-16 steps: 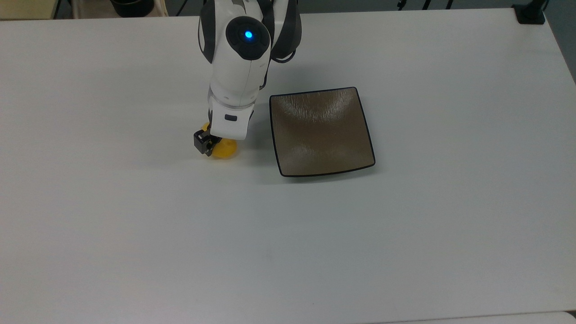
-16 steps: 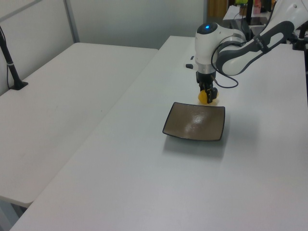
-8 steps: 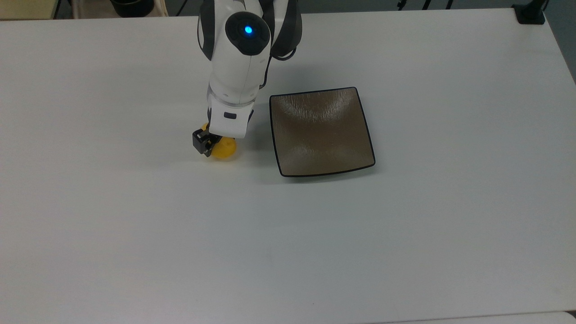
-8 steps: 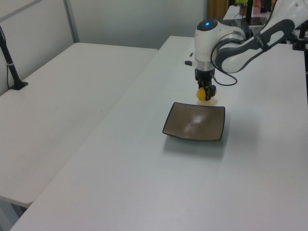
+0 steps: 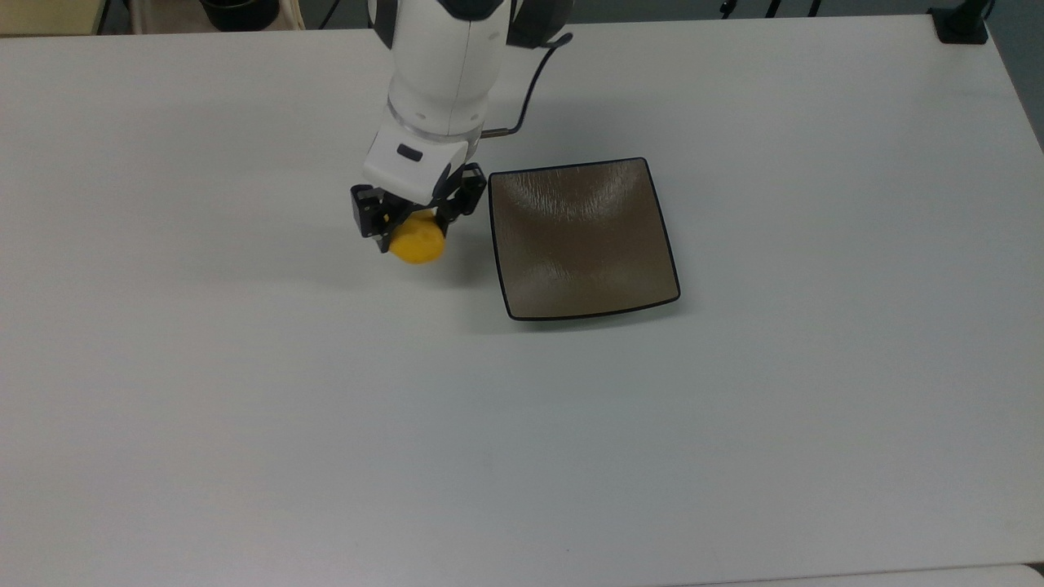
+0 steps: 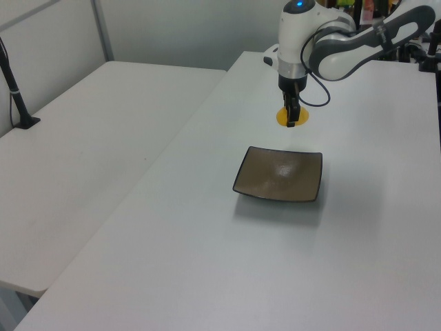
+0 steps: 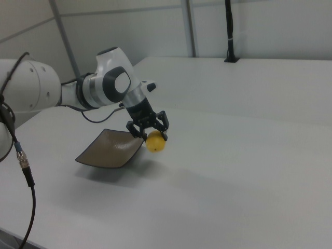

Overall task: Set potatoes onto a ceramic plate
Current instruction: 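Lift the potato and carry it over the brown square plate, then lower the potato onto the plate and open the gripper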

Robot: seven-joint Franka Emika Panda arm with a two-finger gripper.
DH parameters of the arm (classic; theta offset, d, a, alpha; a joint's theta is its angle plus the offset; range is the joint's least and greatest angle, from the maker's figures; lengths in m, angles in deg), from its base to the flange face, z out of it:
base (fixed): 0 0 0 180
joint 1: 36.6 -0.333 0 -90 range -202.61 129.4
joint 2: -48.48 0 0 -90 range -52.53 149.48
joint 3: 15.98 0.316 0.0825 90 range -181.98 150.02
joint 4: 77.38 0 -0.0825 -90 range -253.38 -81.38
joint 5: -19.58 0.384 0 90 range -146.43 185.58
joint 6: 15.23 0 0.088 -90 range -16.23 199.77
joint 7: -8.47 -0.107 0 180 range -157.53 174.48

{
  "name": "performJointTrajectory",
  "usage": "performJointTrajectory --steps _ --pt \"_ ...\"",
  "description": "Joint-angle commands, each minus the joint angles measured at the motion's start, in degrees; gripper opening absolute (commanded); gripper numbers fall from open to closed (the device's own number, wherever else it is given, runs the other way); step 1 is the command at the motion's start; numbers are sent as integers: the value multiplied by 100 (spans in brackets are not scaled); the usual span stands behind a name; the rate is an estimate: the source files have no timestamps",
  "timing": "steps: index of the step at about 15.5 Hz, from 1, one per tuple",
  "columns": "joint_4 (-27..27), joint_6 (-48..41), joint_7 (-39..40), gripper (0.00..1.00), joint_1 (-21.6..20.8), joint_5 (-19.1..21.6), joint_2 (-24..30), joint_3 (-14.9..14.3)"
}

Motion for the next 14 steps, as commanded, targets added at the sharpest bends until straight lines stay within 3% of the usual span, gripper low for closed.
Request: performJointTrajectory --steps 1,4,6,9,11,14 --pt "-53 -132 -963 36 -55 717 265 26" --pt "-53 -132 -1816 39 -82 921 318 79" --pt "-70 -132 -2239 40 -82 922 292 272" --pt "-96 -124 -2826 52 -152 930 239 395" --pt "-88 -106 -3267 52 -161 983 213 404" --pt "-114 -115 -3489 55 -178 1115 186 509"
